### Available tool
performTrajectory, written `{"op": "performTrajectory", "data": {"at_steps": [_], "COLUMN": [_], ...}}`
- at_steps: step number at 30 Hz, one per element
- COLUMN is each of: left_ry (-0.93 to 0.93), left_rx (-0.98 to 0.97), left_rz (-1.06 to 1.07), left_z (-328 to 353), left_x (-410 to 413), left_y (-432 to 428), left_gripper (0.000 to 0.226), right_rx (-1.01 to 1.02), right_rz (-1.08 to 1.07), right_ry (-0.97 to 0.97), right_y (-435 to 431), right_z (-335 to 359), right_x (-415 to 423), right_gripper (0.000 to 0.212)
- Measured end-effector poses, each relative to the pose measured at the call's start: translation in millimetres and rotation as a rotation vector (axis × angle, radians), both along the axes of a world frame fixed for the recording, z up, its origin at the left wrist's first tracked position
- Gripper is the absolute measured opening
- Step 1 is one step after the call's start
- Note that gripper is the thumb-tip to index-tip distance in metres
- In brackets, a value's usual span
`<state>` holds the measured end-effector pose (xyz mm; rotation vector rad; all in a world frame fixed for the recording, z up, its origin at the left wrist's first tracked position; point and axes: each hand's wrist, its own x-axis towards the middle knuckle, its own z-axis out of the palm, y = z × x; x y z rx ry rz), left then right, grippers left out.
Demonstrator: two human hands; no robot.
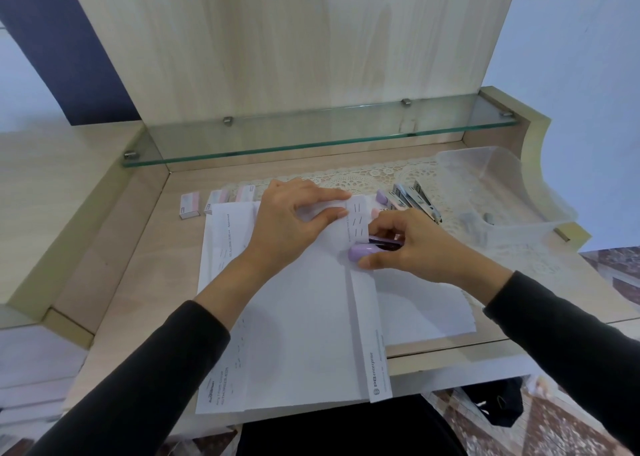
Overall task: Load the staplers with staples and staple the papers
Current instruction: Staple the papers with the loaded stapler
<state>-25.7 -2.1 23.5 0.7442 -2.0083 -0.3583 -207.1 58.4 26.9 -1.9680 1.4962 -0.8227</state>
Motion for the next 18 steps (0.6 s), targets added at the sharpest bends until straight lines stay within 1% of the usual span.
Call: {"op": "performTrajectory", "data": {"at_steps": [2,5,10,14,18], "left_ry": [0.008,0.012,0.007,0.008,0.011], "left_rx": [0.009,0.021,0.024,0.017,0.009], "left_rz": [0.010,0.014,0.011,0.016,0.016], "left_z": [-0.2,0.2,2.0,2.9,2.8], "left_x": [1.4,2.6,3.0,1.8,1.3], "left_y": [0.0,0.9,2.3,2.5,1.8], "left_gripper": [0.021,0.021,0.023,0.021,0.020], "right_rx": [0.025,0.042,0.034,0.028,0.030], "right_rz": [0.001,-0.015,-0.028,-0.014,-0.022], "right_ry": [0.011,0.016,0.007,0.007,-0.021], "right_y": [1.3,3.3,2.7,0.1,-1.5], "right_z": [-0.6,-1.1,-1.5,-1.3,-1.9], "right_x": [-2.6,-5.0,-6.4,-6.1,-5.2], "right_gripper": [0.045,0.027,0.023,0.027,0.023]}}
